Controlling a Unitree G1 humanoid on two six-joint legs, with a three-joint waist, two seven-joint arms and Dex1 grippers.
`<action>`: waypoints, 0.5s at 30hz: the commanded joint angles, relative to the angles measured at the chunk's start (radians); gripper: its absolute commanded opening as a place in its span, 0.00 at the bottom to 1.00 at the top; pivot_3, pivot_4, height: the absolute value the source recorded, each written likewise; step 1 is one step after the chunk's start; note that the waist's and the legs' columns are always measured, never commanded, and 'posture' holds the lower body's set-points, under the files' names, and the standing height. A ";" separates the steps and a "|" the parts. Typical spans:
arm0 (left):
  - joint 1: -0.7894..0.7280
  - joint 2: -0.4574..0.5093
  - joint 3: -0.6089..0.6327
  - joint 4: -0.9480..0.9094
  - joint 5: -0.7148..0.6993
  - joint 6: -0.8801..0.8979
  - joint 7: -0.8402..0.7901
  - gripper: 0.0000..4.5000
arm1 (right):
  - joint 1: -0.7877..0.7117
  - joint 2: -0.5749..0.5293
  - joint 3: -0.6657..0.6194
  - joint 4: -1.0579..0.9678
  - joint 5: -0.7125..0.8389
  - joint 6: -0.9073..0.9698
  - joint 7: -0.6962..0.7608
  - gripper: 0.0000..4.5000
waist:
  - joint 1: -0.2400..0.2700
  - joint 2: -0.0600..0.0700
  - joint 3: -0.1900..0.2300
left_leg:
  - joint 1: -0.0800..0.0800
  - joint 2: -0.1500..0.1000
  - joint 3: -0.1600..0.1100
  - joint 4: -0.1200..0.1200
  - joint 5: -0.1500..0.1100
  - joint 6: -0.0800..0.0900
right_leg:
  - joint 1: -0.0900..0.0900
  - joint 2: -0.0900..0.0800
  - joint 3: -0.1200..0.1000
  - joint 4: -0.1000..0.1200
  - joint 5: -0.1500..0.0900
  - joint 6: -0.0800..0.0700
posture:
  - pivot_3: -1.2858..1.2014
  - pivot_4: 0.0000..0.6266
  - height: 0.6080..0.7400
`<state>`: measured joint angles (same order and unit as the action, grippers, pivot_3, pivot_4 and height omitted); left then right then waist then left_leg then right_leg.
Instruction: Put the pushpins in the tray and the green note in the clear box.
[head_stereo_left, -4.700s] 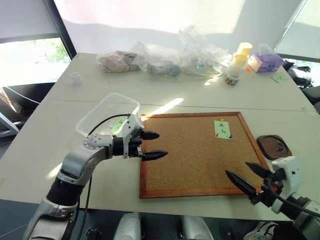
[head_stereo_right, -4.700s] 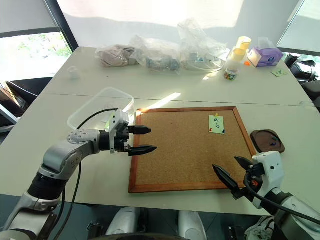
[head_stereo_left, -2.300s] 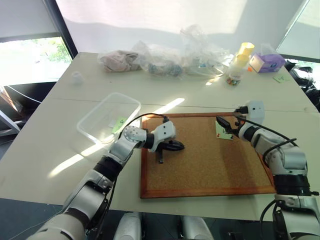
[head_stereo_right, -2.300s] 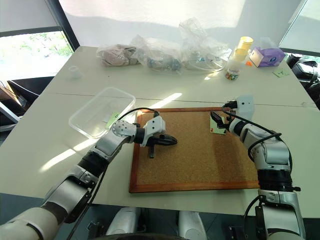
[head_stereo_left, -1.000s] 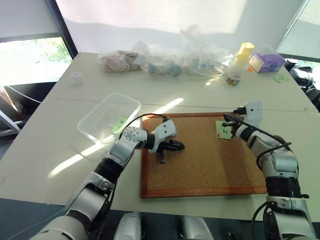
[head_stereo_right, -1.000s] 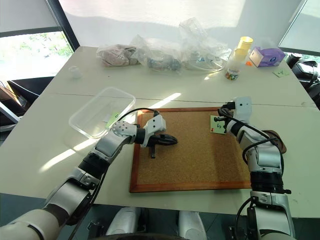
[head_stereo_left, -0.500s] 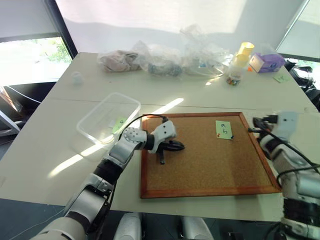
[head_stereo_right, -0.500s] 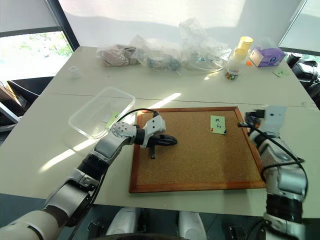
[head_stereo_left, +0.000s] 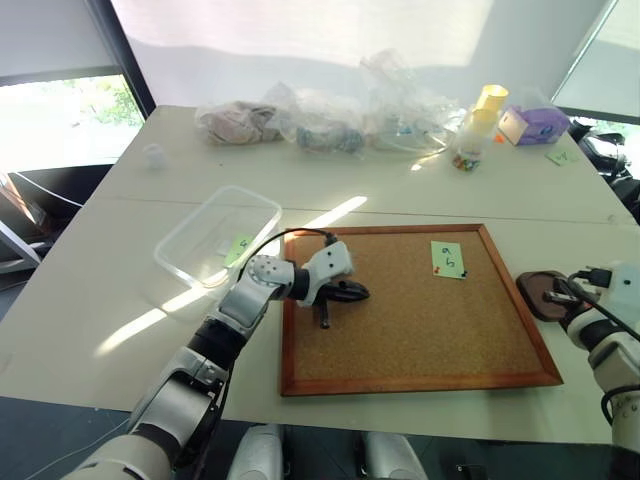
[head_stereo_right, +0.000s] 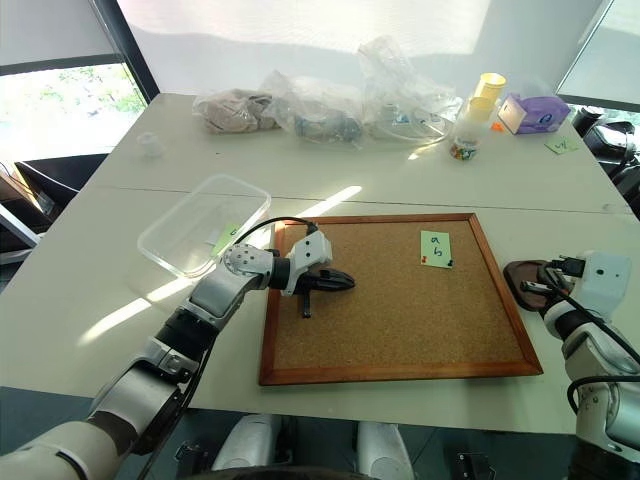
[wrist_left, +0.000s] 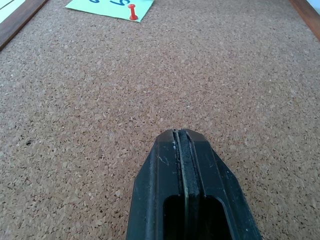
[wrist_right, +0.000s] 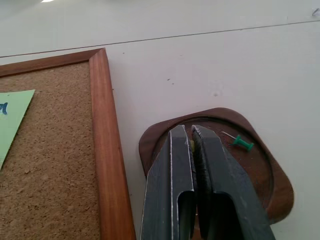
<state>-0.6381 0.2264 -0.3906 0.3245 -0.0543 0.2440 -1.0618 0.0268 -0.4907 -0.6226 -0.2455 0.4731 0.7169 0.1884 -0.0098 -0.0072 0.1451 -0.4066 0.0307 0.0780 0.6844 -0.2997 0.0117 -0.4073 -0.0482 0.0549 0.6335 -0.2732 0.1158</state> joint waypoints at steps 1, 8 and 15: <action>-0.004 -0.004 -0.013 -0.003 0.011 -0.011 0.001 0.00 | -0.027 -0.015 -0.003 0.028 -0.007 -0.016 0.001 0.01 | 0.000 0.000 0.000 | 0.000 0.000 0.000 0.000 0.000 0.000 | 0.000 0.000 0.000 0.000 0.000 0.000 | 0.52 0.24 1.00; -0.001 -0.002 -0.010 -0.009 0.012 -0.010 0.003 0.00 | -0.053 -0.025 0.005 0.094 -0.033 -0.035 -0.003 0.14 | 0.000 0.000 0.000 | 0.000 0.000 0.000 0.000 0.000 0.000 | 0.000 0.000 0.000 0.000 0.000 0.000 | 0.52 0.24 1.00; 0.003 0.003 -0.008 -0.019 0.010 -0.006 0.004 0.00 | -0.054 -0.023 0.005 0.102 -0.041 -0.046 0.002 0.86 | -0.001 0.000 0.000 | 0.000 0.000 0.000 0.000 0.000 0.000 | 0.000 0.000 0.000 0.000 0.000 0.000 | 0.52 0.24 1.00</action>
<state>-0.6382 0.2294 -0.3905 0.3241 -0.0519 0.2356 -1.0613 -0.0173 -0.4941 -0.6017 -0.1289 0.4342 0.6900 0.1882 -0.0104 -0.0071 0.1451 -0.4066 0.0307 0.0779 0.6844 -0.2997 0.0117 -0.4074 -0.0480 0.0549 0.6336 -0.2732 0.1159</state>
